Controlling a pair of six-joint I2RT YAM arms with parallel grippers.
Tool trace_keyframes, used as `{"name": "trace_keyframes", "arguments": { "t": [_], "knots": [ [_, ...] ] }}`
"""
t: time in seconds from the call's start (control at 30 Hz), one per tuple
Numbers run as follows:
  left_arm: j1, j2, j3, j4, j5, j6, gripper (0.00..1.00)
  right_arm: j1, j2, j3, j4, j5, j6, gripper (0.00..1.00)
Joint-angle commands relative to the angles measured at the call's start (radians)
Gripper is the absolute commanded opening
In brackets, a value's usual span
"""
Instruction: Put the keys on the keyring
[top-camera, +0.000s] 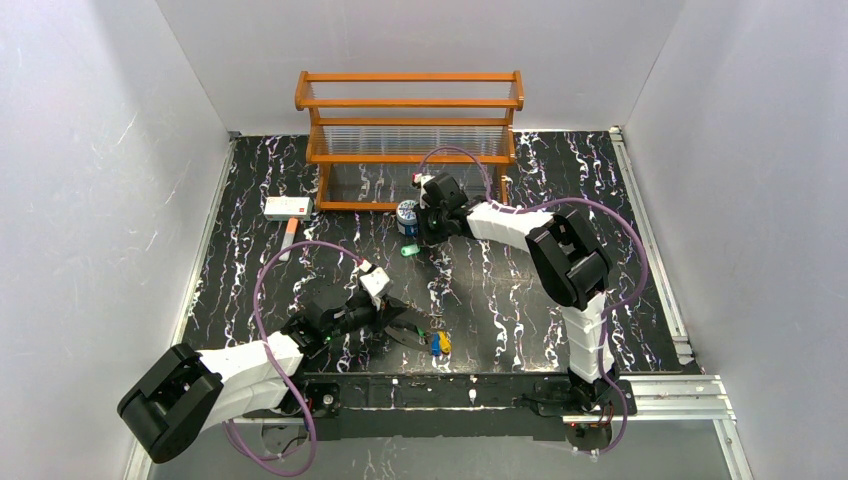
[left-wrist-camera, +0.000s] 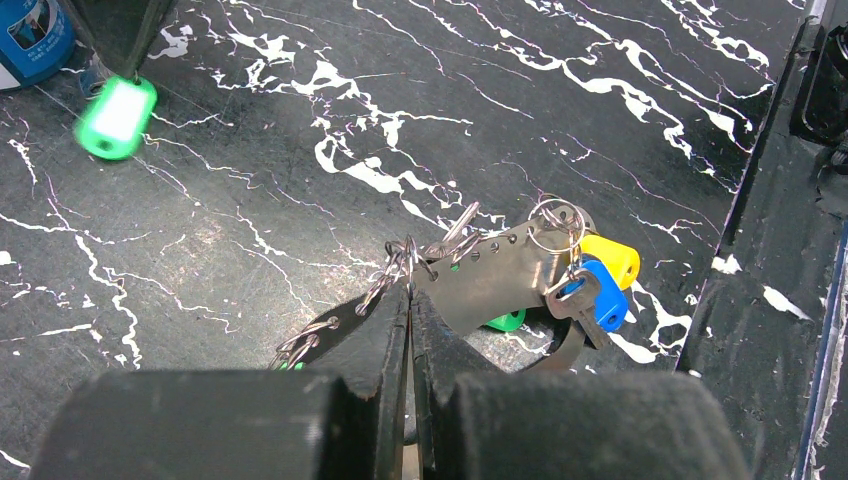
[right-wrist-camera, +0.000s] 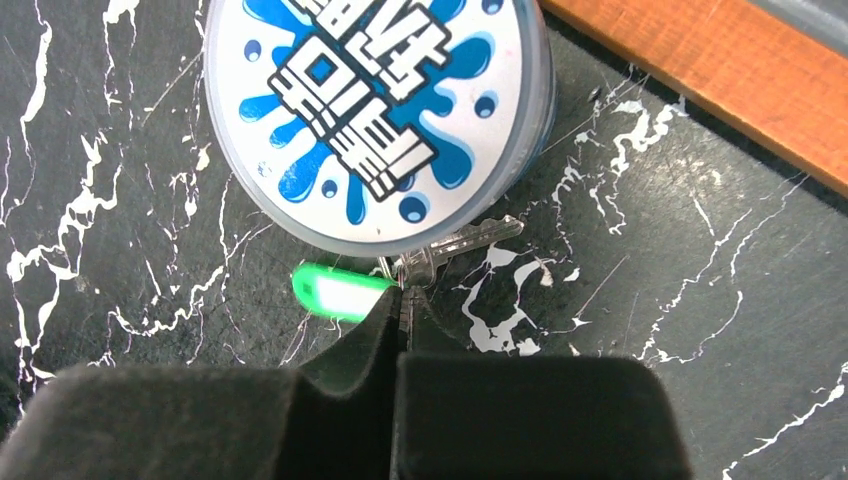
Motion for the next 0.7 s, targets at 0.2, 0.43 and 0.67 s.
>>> {"name": "trace_keyframes", "arguments": {
  "t": [0.2,0.43,0.67],
  "knots": [
    [-0.003,-0.040,0.010,-0.015,-0.029,-0.002,0.00,0.001,-0.119,0.002,0.016,-0.039,-0.062,0.01],
    [-0.003,-0.068,0.032,-0.063,-0.058,-0.006,0.00,-0.026,-0.301,-0.154,0.073,-0.076,-0.094,0.01],
    [-0.003,-0.071,0.060,-0.092,-0.073,-0.004,0.00,-0.034,-0.456,-0.310,0.098,-0.022,-0.220,0.01]
  ]
}}
